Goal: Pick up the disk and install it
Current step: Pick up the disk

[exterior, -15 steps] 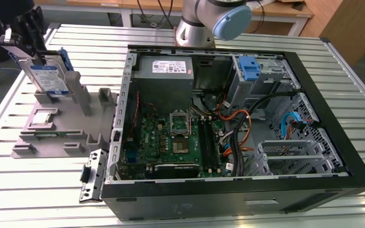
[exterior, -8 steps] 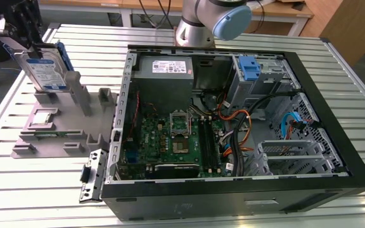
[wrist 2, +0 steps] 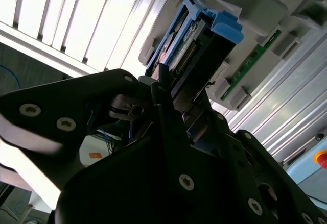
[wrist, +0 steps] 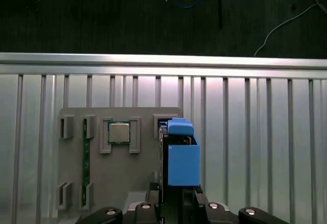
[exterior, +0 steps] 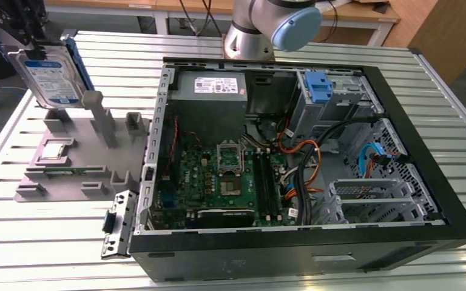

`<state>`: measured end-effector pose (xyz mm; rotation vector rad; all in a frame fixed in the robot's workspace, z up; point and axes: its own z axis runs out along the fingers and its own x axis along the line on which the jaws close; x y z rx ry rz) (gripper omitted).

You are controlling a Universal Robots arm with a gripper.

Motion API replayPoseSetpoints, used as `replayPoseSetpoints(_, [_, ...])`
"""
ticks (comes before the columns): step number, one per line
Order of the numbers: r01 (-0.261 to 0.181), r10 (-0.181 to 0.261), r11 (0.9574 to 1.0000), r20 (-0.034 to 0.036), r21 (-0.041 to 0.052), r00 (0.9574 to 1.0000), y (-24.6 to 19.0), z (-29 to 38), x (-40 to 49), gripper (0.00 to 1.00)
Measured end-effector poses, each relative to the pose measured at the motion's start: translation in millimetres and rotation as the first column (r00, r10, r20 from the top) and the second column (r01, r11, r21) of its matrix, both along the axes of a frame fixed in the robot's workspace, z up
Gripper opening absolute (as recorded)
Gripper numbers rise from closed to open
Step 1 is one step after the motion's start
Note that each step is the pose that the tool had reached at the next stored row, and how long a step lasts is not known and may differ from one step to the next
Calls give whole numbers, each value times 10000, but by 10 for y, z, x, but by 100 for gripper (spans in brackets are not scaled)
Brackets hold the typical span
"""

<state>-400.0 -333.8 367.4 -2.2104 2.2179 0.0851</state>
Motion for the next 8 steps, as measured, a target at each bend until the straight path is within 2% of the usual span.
replayPoseSetpoints(2, [0,0,10000,-1,0,10000,0,51,0,35])
replayPoseSetpoints(8, [0,0,10000,0,0,10000,0,69,0,35])
